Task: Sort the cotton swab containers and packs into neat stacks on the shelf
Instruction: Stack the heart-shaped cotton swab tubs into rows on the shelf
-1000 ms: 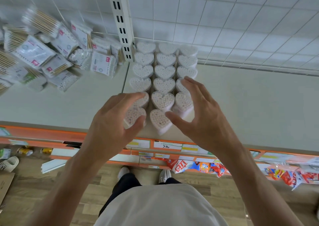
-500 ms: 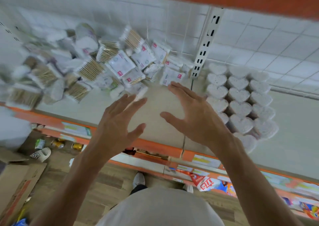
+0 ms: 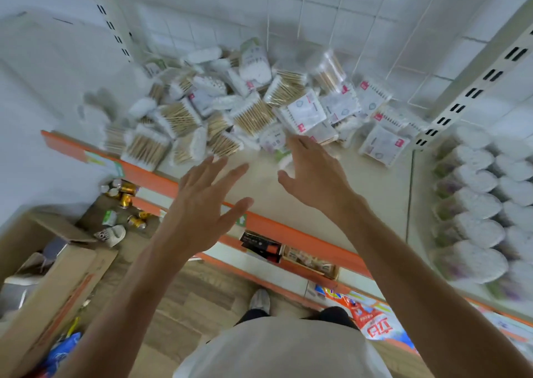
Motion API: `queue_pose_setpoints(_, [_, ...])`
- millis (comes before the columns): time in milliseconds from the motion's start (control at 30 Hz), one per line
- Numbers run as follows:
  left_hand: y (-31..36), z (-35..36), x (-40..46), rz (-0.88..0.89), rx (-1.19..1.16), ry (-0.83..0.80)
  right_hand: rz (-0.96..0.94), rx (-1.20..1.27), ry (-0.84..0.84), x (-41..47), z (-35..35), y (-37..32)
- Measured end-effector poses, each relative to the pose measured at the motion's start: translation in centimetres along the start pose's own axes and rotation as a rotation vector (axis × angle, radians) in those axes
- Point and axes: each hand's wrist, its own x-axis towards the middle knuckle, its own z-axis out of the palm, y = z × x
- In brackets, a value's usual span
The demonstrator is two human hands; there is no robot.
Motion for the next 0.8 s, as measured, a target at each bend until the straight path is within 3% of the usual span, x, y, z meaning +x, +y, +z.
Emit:
queue_pose_setpoints(200, [-3.3,-1.4,-0.2,0.005,0.091,0.085,0.132,-0.001,0.157,3.3,2.3,-2.2])
queue_pose_setpoints(400, [-5.8,-1.7,0.7,-0.045,0.088,0.115,0.153,0.063,-0.044,2.6,2.2,-2.1])
queue_pose_setpoints(500, [-8.8,-2.4,1.5,-0.194,0.081,0.233,0.143,0.068,-0.125,1.9,1.5,-2.1])
queue_pose_setpoints(567, [-11.0,-3.1,2.0,-0.296,0.055,0.326,0.122,0.061,-0.132,1.5,1.6,-1.8])
queue_pose_setpoints(633, [-12.5,-3.5,2.5,-0.357,0.044,0.288,0.091,0.090,-0.084,1.0,2.0,-1.6])
queue_pose_setpoints(800, [-13.5,-2.3,2.6,-0.333,0.057,0.317,0.062,0.128,-0.091,1.1,2.6,-1.8])
